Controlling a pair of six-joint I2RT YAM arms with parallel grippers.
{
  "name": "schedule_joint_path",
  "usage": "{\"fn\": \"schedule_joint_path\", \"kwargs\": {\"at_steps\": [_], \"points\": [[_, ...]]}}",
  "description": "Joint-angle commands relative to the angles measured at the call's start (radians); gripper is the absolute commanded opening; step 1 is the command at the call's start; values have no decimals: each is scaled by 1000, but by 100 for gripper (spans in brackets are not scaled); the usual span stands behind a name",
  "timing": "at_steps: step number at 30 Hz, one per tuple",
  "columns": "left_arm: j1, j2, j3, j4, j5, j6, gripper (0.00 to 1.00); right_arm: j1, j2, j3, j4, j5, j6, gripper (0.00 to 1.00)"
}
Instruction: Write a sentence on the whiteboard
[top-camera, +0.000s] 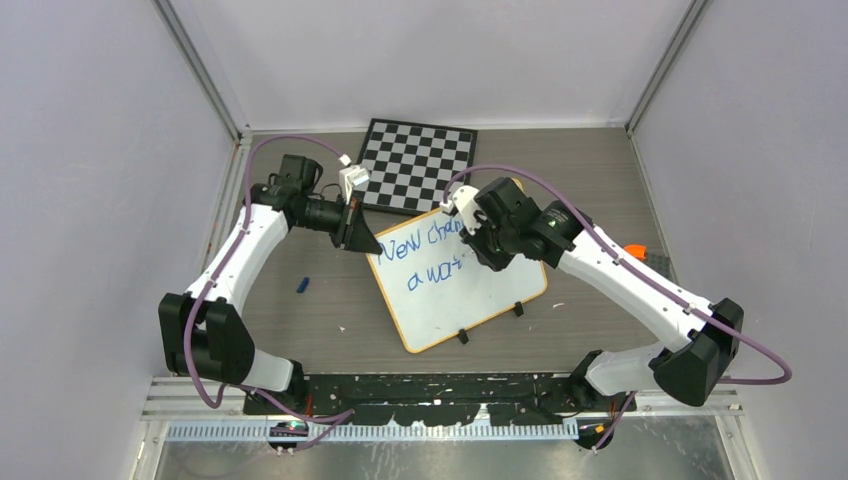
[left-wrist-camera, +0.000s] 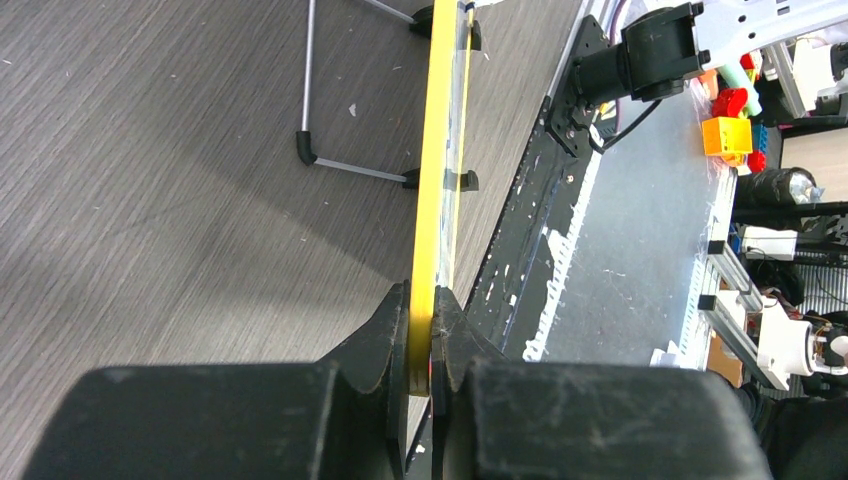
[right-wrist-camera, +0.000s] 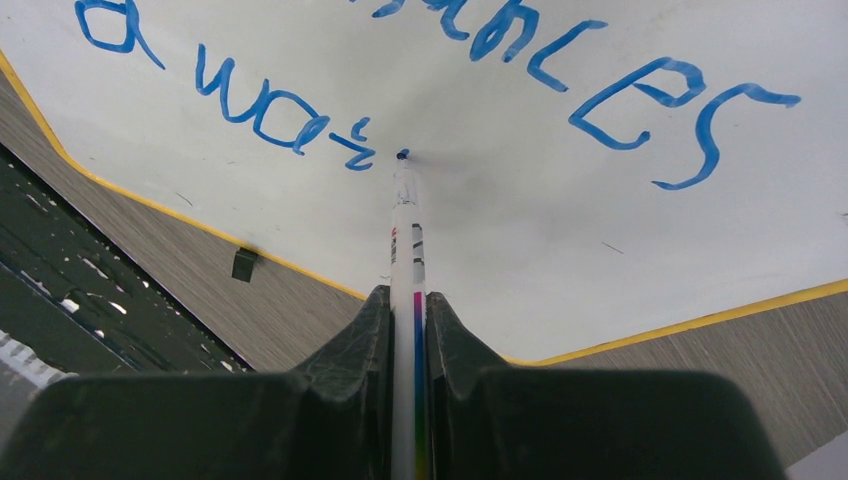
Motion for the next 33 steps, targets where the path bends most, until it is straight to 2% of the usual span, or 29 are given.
{"fn": "schedule_joint_path", "kwargs": {"at_steps": [1,9,17,33], "points": [[-17,5,-1,11,-96,37,0,-38,-20,-8,42,42,-22,0],[-18,9,0,13,-95,36,0,-61,-27,13,22,29,-30,0],[-18,8,0,13,-95,35,0,-60,-39,82,-22,-88,-29,0],[-19,7,-1,14,-100,36,0,-59,-4,35,41,-30,-39,0]]}}
